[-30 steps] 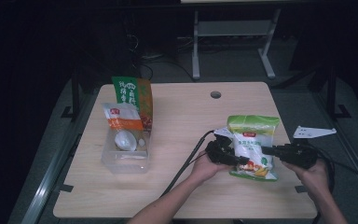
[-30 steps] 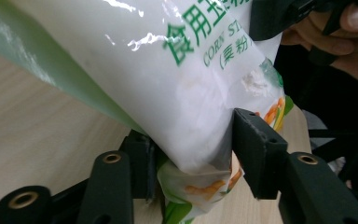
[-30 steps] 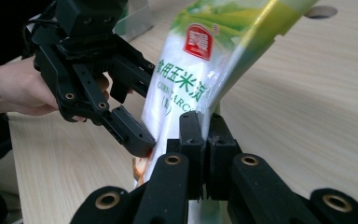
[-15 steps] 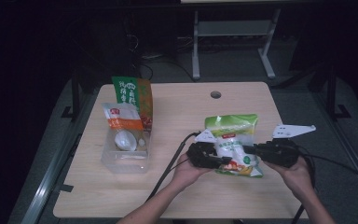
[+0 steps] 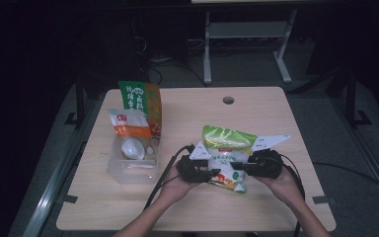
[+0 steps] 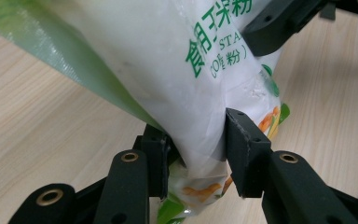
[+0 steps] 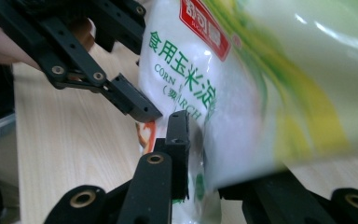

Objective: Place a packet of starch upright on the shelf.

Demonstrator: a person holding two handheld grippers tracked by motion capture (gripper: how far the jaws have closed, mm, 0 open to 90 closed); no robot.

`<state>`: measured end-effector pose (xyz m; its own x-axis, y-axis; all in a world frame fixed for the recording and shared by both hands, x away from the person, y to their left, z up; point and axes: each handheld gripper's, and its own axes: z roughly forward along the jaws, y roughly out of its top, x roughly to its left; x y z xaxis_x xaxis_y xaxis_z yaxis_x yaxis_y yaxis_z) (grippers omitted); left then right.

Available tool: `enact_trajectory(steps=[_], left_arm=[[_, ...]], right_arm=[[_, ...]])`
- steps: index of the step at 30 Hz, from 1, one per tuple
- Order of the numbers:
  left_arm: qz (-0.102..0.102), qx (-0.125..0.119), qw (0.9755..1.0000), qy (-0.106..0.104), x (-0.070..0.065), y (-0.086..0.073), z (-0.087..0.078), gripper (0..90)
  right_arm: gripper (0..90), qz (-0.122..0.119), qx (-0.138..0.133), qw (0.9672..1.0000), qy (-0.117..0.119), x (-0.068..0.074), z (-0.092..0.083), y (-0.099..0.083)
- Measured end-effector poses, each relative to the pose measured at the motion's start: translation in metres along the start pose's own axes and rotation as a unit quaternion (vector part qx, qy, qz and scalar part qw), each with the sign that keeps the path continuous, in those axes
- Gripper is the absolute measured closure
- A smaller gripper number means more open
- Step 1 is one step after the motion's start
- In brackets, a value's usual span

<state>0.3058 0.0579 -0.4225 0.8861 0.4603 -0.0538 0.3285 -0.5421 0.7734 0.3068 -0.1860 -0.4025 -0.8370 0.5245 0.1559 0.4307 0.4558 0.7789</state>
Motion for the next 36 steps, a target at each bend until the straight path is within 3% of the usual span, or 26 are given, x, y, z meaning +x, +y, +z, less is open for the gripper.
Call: enact_trajectory(steps=[4, 8, 9, 17, 29, 36], left_arm=[[-0.004, -0.003, 1.0000, 0.002, 0.000, 0.000, 0.001, 62.8], [0.005, 0.000, 1.0000, 0.005, -0.002, 0.000, 0.001, 62.8], [0.002, -0.002, 1.0000, 0.005, -0.002, 0.000, 0.001, 62.7], [-0.002, -0.006, 1.0000, -0.003, 0.001, -0.002, -0.002, 60.8], [-0.021, -0.022, 0.9995, 0.007, 0.002, -0.013, -0.020, 51.7], [-0.028, -0.030, 0.9991, 0.008, -0.002, -0.019, -0.029, 47.9]], right_arm=[[76.5, 0.009, -0.002, 0.9999, 0.005, -0.002, 0.001, 0.000], [77.4, 0.018, 0.002, 0.9997, 0.014, -0.004, 0.003, -0.001], [82.0, 0.019, 0.005, 0.9998, 0.010, -0.005, 0.003, 0.000], [87.9, 0.033, 0.002, 0.9994, 0.009, -0.006, 0.001, -0.001], [88.5, 0.018, -0.009, 0.9998, 0.005, -0.002, -0.004, 0.003], [88.5, 0.004, -0.010, 0.9999, -0.011, 0.001, -0.009, 0.013]])
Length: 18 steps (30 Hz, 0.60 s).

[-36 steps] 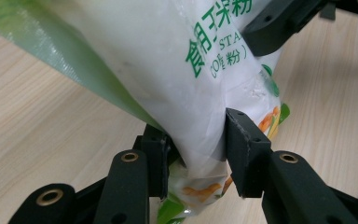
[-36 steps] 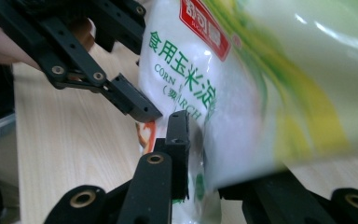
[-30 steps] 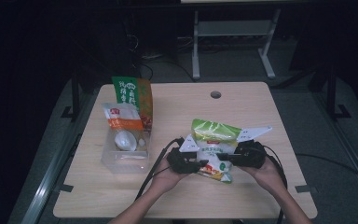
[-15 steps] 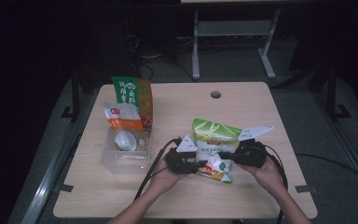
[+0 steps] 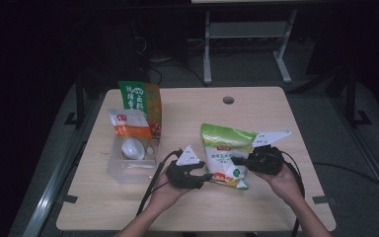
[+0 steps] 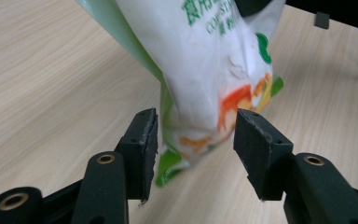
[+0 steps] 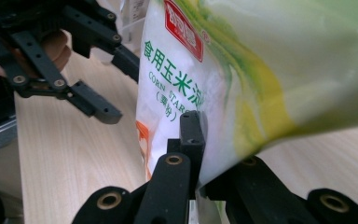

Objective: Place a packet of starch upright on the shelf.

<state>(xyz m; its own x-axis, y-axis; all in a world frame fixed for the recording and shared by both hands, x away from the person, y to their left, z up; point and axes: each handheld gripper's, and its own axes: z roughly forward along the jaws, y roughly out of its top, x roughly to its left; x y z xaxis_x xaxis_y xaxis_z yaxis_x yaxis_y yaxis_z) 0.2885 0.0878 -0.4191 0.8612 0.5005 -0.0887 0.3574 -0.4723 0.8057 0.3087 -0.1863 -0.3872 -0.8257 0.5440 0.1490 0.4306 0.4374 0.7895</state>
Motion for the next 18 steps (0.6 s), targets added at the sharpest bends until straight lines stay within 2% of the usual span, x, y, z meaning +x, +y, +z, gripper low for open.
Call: enact_trajectory(steps=[4, 7, 18], left_arm=[[0.002, -0.005, 1.0000, 0.001, -0.002, -0.003, -0.007, 46.4], [0.016, -0.003, 0.9999, 0.001, -0.003, -0.007, -0.012, 45.5], [0.019, -0.009, 0.9998, -0.004, -0.011, -0.019, -0.021, 43.1]], right_arm=[[88.5, -0.005, 0.002, 1.0000, -0.006, -0.001, -0.002, 0.004], [88.5, -0.004, 0.002, 1.0000, -0.008, -0.001, -0.001, 0.008], [88.6, -0.010, -0.003, 0.9999, -0.004, 0.000, 0.005, 0.021]])
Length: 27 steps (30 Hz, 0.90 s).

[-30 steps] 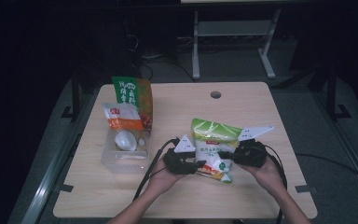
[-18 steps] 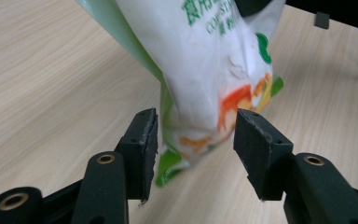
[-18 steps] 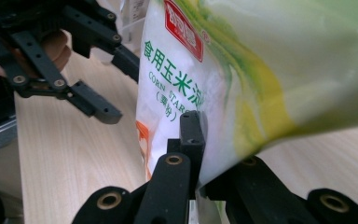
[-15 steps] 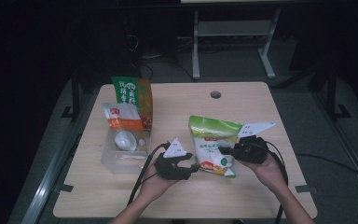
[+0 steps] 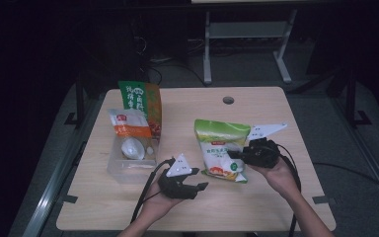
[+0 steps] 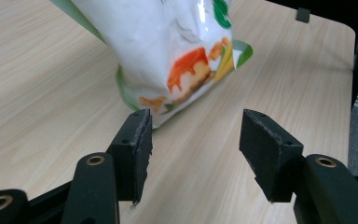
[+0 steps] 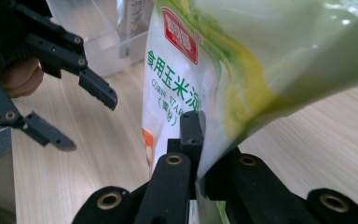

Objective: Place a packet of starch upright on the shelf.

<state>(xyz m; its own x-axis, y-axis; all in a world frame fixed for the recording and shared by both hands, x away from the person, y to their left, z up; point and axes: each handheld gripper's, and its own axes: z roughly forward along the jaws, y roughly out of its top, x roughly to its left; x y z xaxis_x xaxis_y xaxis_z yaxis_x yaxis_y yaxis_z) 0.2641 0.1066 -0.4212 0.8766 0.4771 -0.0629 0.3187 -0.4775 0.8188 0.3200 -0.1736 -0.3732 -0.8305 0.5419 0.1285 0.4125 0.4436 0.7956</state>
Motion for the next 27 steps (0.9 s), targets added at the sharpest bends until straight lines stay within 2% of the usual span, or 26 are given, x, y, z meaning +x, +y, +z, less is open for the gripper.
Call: enact_trajectory(steps=[6, 14, 27], left_arm=[[0.000, -0.002, 1.0000, -0.002, -0.005, -0.007, -0.005, 42.5], [-0.010, -0.002, 0.9999, -0.007, -0.009, -0.015, -0.010, 40.9], [0.006, -0.007, 0.9998, -0.015, -0.018, -0.020, -0.016, 35.3]], right_arm=[[88.6, -0.002, -0.005, 1.0000, 0.005, 0.004, 0.006, 0.009], [88.7, -0.009, -0.012, 0.9998, 0.010, 0.009, 0.012, 0.022], [88.7, -0.028, -0.030, 0.9986, 0.033, 0.022, 0.022, 0.058]])
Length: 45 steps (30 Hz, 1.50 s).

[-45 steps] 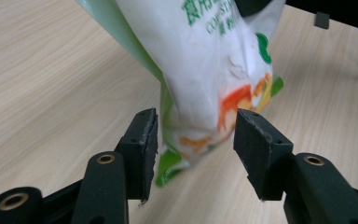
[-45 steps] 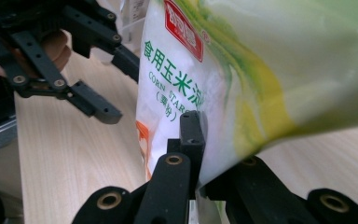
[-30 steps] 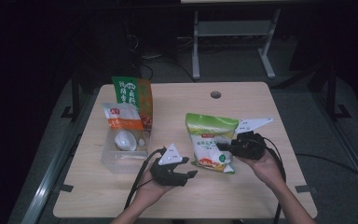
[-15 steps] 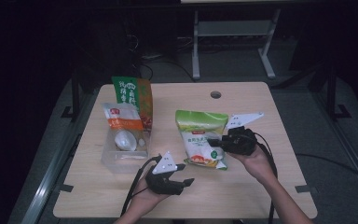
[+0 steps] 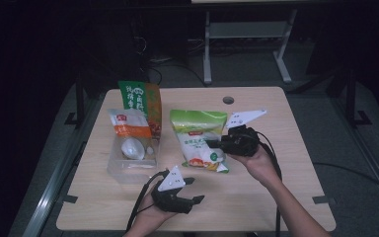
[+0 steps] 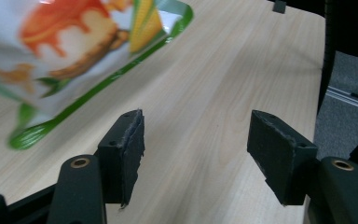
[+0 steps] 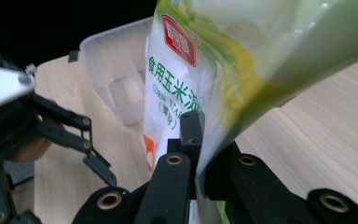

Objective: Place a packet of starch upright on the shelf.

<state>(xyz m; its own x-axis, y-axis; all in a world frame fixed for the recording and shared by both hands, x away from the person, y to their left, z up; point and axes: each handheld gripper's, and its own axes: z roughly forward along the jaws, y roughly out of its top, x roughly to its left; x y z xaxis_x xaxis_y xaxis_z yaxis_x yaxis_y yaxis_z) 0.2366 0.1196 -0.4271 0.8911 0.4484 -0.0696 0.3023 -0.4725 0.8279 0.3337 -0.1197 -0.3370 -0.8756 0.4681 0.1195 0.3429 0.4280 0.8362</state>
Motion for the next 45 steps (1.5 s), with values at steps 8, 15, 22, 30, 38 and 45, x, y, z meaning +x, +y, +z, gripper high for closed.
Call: enact_trajectory(steps=[8, 15, 22, 30, 38, 45], left_arm=[[0.015, 0.005, 0.9999, -0.007, -0.007, -0.003, -0.001, 31.3], [0.016, 0.004, 0.9998, -0.012, -0.010, -0.005, -0.003, 30.2], [0.016, 0.006, 0.9998, -0.011, -0.012, -0.009, -0.007, 29.0], [0.018, 0.002, 0.9998, -0.013, -0.014, -0.011, -0.011, 28.7], [0.016, -0.004, 0.9998, -0.014, -0.014, -0.014, -0.016, 28.7], [0.015, -0.002, 0.9998, -0.014, -0.014, -0.017, -0.020, 28.7]], right_arm=[[88.7, -0.010, -0.004, 0.9999, 0.013, 0.007, 0.010, 0.019], [88.7, -0.024, -0.004, 0.9993, 0.028, 0.016, 0.024, 0.039], [88.6, -0.045, -0.007, 0.9981, 0.041, 0.025, 0.038, 0.058], [88.7, -0.056, -0.008, 0.9969, 0.055, 0.037, 0.055, 0.076], [88.7, -0.063, -0.011, 0.9954, 0.070, 0.049, 0.081, 0.092], [88.7, -0.060, -0.008, 0.9951, 0.078, 0.055, 0.102, 0.099]])
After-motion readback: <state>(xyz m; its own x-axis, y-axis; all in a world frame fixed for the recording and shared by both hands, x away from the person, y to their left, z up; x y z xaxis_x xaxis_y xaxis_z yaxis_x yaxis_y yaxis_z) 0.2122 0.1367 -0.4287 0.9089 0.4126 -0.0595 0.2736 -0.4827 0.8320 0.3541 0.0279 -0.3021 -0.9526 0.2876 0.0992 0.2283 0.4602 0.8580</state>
